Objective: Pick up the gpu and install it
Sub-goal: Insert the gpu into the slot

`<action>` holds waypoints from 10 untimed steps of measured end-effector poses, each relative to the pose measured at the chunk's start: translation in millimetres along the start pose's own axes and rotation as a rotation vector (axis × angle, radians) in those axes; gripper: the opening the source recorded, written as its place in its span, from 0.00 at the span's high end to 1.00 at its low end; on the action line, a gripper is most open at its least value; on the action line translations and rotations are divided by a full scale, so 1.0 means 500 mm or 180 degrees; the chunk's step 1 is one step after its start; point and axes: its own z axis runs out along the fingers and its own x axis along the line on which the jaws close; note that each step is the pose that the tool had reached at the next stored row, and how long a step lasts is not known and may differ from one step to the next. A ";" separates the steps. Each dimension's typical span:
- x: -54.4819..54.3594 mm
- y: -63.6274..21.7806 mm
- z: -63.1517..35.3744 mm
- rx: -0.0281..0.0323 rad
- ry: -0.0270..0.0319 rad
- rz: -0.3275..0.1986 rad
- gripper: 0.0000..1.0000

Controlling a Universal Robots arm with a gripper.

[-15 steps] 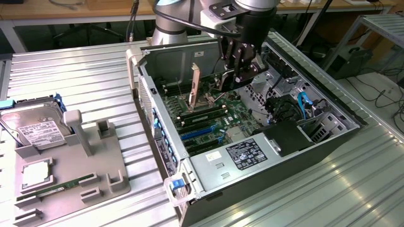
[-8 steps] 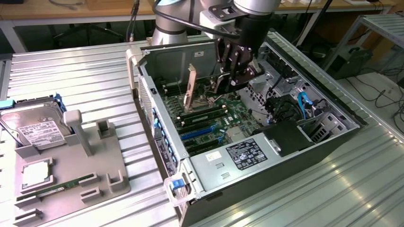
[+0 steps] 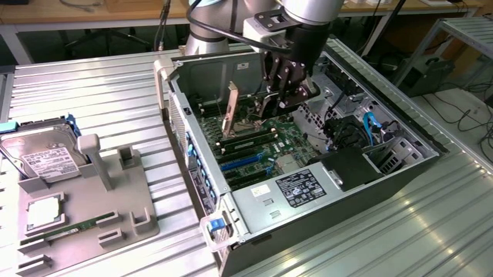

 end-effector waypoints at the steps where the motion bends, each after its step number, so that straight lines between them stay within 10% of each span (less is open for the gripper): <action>1: 0.001 0.000 0.001 0.0002 -0.0011 0.0000 0.73; 10: 0.006 0.001 0.017 0.0017 -0.0155 0.0002 0.73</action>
